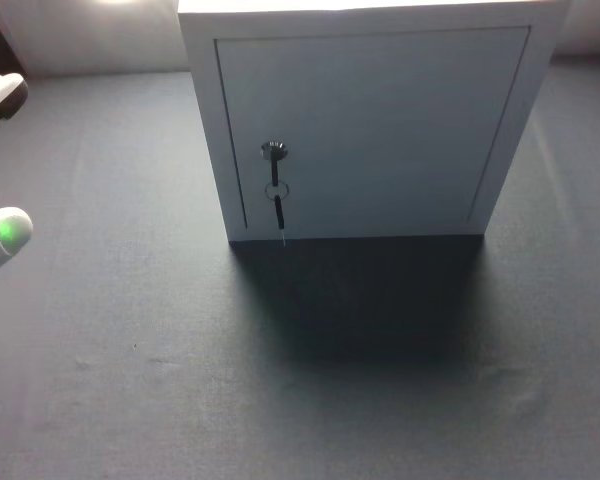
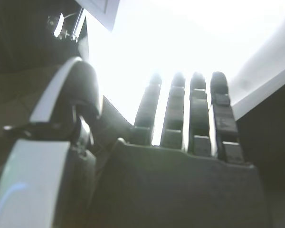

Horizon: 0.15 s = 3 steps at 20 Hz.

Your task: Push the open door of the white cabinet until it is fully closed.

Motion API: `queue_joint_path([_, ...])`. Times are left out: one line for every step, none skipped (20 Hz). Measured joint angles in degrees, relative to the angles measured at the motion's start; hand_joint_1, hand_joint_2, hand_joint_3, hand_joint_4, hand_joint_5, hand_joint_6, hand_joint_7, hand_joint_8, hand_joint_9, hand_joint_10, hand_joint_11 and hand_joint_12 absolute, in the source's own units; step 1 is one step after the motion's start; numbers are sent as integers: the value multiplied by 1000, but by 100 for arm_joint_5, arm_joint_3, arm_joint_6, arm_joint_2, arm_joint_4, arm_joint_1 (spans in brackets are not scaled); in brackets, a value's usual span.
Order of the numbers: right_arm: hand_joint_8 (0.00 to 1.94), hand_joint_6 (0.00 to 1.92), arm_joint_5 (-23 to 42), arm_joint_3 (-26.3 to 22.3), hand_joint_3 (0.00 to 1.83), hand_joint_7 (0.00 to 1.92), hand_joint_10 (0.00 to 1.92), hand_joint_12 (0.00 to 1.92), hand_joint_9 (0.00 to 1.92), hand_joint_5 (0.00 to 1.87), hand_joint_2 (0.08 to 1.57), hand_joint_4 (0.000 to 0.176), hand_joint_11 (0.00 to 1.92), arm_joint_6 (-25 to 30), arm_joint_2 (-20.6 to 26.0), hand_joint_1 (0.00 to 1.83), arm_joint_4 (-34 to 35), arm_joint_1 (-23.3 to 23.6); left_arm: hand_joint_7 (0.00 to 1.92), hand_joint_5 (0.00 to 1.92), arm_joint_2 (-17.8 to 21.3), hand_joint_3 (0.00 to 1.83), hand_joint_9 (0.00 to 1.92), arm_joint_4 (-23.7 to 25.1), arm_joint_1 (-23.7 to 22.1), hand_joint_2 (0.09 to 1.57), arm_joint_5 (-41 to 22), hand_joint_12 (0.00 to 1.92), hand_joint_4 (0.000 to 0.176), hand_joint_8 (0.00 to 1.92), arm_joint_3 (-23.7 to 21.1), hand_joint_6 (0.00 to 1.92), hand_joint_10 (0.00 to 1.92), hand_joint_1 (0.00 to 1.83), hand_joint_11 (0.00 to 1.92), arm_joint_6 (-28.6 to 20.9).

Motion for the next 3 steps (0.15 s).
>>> queue_joint_path([0, 0, 90, 2, 0, 0, 0, 0, 0, 0, 1245, 74, 0, -2, 0, 254, 136, -11, 0, 0, 0, 0, 0, 4, -35, 1408, -17, 0, 37, 0, 4, 0, 0, 109, 0, 20])
queue_joint_path([0, 0, 170, 0, 0, 0, 0, 1, 0, 0, 1233, 96, 2, -11, 28, 249, 232, -22, 0, 0, 4, 0, 0, 11, -63, 1405, -24, 0, 44, 0, 7, 0, 0, 75, 0, 28])
queue_joint_path([0, 0, 262, 2, 0, 0, 0, 21, 0, 0, 1219, 90, 44, -35, 57, 221, 275, -63, 0, 0, 7, 0, 0, 24, -68, 1381, -22, 0, 50, 0, 9, 0, 0, 25, 0, 35])
